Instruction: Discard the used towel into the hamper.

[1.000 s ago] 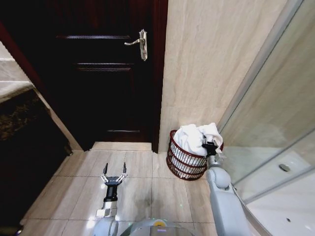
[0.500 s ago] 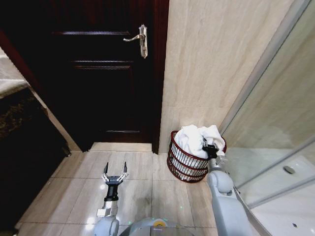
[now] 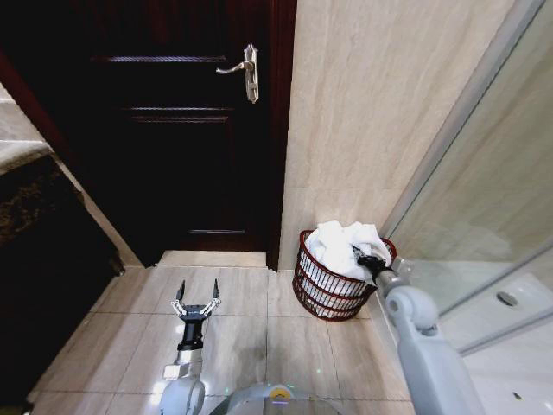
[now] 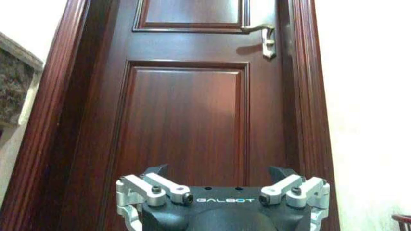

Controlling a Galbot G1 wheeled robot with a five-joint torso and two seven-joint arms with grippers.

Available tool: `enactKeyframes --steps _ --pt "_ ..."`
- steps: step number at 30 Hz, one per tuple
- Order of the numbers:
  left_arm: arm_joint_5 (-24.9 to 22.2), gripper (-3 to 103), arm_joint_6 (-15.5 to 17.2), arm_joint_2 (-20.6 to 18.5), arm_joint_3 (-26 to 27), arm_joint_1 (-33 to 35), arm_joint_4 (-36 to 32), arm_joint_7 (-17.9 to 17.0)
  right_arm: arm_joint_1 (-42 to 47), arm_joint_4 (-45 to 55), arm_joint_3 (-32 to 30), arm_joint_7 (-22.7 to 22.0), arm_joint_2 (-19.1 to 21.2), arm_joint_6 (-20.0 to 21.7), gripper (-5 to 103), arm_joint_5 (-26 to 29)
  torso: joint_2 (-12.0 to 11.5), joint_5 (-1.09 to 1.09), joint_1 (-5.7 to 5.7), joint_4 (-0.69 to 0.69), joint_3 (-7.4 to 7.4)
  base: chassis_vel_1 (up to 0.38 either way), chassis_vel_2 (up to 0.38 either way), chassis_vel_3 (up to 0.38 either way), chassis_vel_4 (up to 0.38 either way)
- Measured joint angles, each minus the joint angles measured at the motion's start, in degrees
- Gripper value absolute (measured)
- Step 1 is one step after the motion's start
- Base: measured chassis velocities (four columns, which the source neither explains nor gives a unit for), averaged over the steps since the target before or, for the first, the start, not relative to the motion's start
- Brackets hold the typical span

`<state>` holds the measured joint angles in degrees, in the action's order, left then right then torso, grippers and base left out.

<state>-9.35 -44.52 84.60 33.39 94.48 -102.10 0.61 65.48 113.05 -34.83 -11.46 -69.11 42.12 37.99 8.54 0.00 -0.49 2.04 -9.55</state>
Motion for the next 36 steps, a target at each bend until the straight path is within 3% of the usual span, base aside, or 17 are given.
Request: enactKeyframes --steps 3,17,26,36 --pt "-0.5 100 -0.1 -0.5 0.2 -0.2 0.0 0.0 -1.3 -1.5 1.9 -3.2 2.3 0.0 27 3.4 0.1 0.0 -0.03 0.0 -0.04 0.0 0.0 0.0 0.0" --pt "-0.8 100 -0.2 -0.6 0.5 -1.0 1.1 0.0 -7.9 -8.3 7.5 -5.5 4.7 0.4 27 7.1 0.2 0.01 -0.06 0.0 -0.12 0.0 0.0 0.0 0.0" --pt "-0.7 100 -0.3 -0.4 0.9 -0.8 1.0 0.0 -12.0 -13.7 14.0 -11.5 7.8 0.2 27 17.1 0.2 0.01 -0.08 -0.01 -0.15 0.0 0.0 0.0 0.0" --pt "-0.5 100 -0.7 0.0 0.7 -0.3 0.6 0.0 -15.2 -18.4 18.0 -16.3 7.4 0.0 27 24.7 0.3 0.02 -0.09 -0.02 -0.17 0.0 0.0 0.0 0.0"
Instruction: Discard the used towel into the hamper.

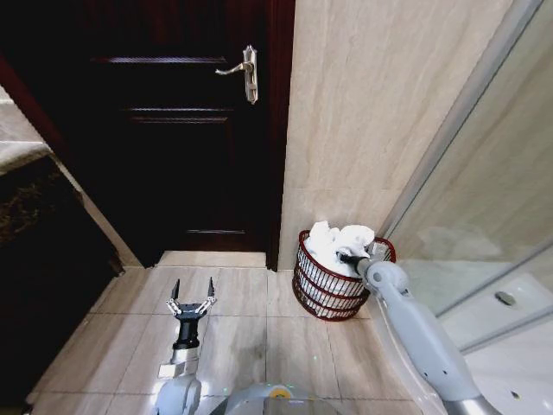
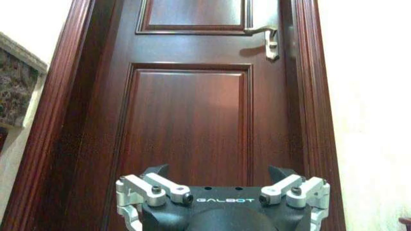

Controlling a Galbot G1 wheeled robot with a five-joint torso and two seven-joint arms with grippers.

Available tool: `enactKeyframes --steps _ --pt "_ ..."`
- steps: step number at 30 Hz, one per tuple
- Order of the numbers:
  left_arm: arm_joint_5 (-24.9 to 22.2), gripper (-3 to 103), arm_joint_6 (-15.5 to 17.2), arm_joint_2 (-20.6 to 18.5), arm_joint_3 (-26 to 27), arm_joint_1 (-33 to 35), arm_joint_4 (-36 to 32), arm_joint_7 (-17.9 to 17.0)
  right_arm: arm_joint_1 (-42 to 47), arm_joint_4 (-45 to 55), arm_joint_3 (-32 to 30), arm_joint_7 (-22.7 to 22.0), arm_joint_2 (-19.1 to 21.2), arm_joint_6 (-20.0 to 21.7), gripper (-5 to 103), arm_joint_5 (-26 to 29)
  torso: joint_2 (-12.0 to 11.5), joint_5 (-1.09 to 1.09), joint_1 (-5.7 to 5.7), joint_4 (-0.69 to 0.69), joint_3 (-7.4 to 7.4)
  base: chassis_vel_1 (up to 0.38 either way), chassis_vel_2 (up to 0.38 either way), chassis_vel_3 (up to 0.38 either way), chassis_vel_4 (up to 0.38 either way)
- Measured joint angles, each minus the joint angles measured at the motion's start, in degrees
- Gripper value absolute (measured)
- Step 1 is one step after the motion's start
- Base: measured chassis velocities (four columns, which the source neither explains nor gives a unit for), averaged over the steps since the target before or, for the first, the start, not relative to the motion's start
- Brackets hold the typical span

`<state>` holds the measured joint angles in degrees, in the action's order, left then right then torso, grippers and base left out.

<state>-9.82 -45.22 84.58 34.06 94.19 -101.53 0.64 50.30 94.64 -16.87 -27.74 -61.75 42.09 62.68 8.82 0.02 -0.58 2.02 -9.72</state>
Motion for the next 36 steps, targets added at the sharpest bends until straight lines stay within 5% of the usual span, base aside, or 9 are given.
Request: enactKeyframes --steps 16,25,34,36 --pt "0.4 100 0.0 0.2 -0.1 0.1 -0.5 0.2 -5.4 -10.4 2.4 -2.5 -6.2 -0.1 27 3.7 0.0 0.02 -0.01 0.0 -0.02 0.0 0.0 0.0 0.0" --pt "0.7 100 0.0 0.4 -0.5 0.3 -0.5 0.3 -4.0 -8.4 2.6 -1.7 -6.5 -0.2 24 -0.5 0.0 -0.06 -0.02 0.04 -0.04 0.0 0.0 0.0 0.0" --pt "0.7 100 -0.9 0.5 -1.6 0.0 0.8 0.6 2.7 5.5 1.5 -0.4 -5.2 -0.3 56 -10.2 0.0 -0.04 -0.03 0.04 -0.05 0.0 0.0 0.0 0.0" --pt "0.4 100 -1.1 0.3 -1.8 -0.2 1.2 0.7 5.5 11.1 0.6 -0.1 -5.1 -1.5 72 -14.7 0.0 -0.04 -0.03 0.03 -0.05 0.0 0.0 0.0 0.0"
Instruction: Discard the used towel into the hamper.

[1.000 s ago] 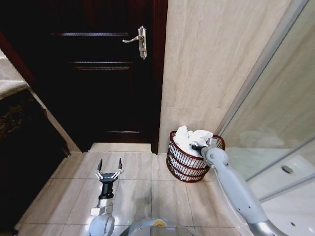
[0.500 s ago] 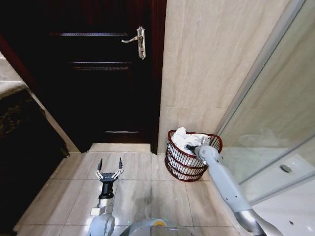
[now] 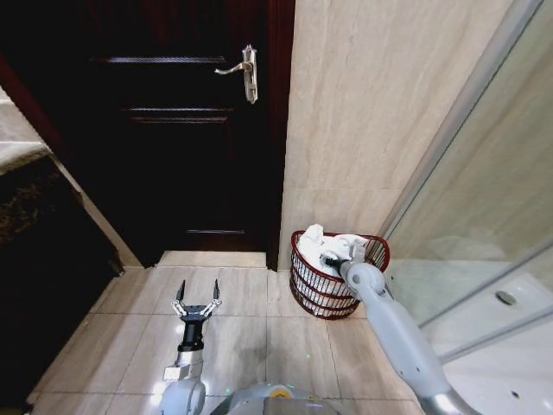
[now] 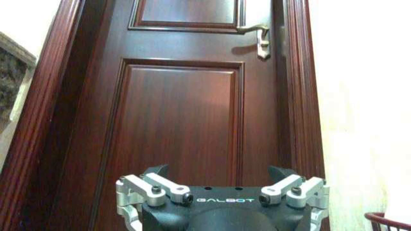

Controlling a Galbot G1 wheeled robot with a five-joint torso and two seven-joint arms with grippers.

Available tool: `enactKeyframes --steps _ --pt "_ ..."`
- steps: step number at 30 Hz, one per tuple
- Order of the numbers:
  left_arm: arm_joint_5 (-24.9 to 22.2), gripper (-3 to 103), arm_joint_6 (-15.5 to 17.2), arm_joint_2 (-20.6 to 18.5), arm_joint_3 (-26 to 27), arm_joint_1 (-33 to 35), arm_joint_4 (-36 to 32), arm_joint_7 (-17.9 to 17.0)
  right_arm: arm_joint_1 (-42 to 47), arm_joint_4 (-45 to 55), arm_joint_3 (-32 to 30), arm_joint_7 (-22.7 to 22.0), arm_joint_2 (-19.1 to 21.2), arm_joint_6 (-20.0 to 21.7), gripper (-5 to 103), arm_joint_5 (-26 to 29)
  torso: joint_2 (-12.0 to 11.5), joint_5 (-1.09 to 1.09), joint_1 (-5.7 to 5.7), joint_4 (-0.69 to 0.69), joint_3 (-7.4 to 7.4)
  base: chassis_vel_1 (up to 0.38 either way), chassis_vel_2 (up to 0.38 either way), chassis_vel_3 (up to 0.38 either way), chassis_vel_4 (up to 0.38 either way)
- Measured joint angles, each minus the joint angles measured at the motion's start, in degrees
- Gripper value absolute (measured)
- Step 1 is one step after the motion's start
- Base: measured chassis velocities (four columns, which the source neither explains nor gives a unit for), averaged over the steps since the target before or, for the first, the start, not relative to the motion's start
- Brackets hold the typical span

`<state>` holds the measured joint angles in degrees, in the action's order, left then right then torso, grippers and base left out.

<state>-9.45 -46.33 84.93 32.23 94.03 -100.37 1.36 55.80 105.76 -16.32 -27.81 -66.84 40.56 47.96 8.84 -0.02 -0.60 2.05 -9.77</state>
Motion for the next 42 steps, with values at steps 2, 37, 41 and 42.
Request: enactKeyframes --steps 2,37,41,42 --pt "-0.2 100 0.0 -0.2 0.0 0.0 0.0 0.0 1.5 2.7 -0.7 0.2 -0.1 -0.8 77 -2.6 0.0 0.01 0.0 0.01 0.0 0.0 0.0 0.0 0.0" --pt "-0.5 100 1.3 -0.2 1.1 -0.8 -0.4 0.7 -3.4 -3.4 -2.7 5.1 4.2 1.4 100 -2.8 0.0 0.03 0.01 -0.01 0.01 0.0 0.0 0.0 0.0" --pt "-0.3 100 1.2 0.0 1.0 -0.7 -0.2 0.7 -6.8 -7.2 0.8 4.0 2.5 1.4 100 -1.9 0.0 0.03 0.01 -0.01 0.0 0.0 0.0 0.0 0.0" --pt "-0.3 100 1.2 0.0 1.0 -0.7 -0.2 0.7 -7.7 -8.1 1.5 3.7 2.2 1.4 100 -1.5 0.0 0.03 0.01 -0.01 0.0 0.0 0.0 0.0 0.0"
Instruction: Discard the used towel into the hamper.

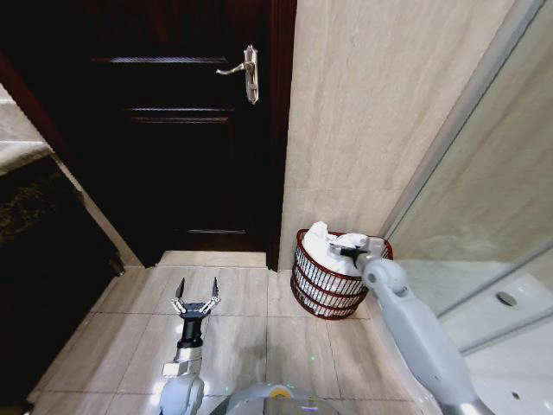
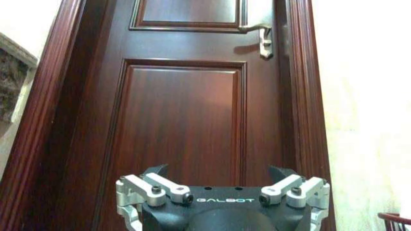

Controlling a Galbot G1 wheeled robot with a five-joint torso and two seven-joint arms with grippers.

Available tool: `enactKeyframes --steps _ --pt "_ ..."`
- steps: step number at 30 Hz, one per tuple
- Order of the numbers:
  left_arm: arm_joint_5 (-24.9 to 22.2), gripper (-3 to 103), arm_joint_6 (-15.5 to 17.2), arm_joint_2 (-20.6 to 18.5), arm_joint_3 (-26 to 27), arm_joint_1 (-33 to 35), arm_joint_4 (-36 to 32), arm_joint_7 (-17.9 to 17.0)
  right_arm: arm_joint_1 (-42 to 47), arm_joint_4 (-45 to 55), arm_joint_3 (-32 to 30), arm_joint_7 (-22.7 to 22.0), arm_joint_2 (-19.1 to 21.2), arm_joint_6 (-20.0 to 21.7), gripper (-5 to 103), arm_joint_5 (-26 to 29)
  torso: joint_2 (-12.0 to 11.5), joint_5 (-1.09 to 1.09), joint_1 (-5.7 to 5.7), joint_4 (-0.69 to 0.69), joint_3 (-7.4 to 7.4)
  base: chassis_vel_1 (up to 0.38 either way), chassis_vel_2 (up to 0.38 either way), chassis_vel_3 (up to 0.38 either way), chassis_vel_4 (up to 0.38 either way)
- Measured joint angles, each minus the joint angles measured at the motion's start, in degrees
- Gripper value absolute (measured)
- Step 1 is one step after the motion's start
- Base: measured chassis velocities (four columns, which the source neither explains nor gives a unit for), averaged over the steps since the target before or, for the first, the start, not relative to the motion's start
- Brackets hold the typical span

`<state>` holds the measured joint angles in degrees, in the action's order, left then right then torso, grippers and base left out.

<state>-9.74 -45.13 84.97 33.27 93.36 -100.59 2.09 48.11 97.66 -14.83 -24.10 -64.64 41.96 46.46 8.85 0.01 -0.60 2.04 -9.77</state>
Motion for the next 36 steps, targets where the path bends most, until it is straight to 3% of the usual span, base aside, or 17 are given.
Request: enactKeyframes --steps 8,25,28,36 --pt "0.0 100 0.0 -0.1 0.5 0.4 -0.8 0.0 -5.0 -3.6 3.2 -3.5 0.0 0.0 100 8.1 0.0 0.01 0.0 -0.01 0.0 0.0 0.0 0.0 0.0" --pt "-0.2 100 -0.1 0.2 0.3 0.5 -1.7 0.0 -5.0 -8.4 4.3 -2.4 -1.7 -0.1 100 13.0 0.0 0.0 0.0 -0.02 0.01 0.0 0.0 0.0 0.0" --pt "-0.2 100 -0.1 0.2 0.3 0.5 -1.7 0.0 -5.6 -8.3 5.2 -5.1 -2.5 0.0 100 18.4 0.0 0.01 0.01 0.0 0.01 0.0 0.0 0.0 0.0" --pt "-0.2 100 -0.3 0.2 0.2 0.9 -1.8 0.0 -6.1 -10.5 5.4 -5.0 -4.4 0.0 100 17.9 0.0 0.01 0.01 -0.01 0.01 0.0 0.0 0.0 0.0"
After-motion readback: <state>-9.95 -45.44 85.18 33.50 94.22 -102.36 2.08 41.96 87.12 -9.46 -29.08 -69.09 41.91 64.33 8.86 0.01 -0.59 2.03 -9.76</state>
